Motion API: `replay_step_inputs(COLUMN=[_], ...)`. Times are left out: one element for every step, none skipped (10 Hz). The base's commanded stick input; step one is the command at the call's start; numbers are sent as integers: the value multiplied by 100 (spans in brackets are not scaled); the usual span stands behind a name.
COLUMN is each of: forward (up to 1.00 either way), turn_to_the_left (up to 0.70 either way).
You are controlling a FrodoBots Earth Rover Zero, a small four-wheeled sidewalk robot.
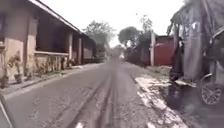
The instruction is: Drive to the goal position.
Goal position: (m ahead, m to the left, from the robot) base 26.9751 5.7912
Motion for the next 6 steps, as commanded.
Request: replay_step_inputs(forward=[100, 100, 100, 100, 100, 100], turn_to_the_left=[0, 0, 0, 0, 0, 0])
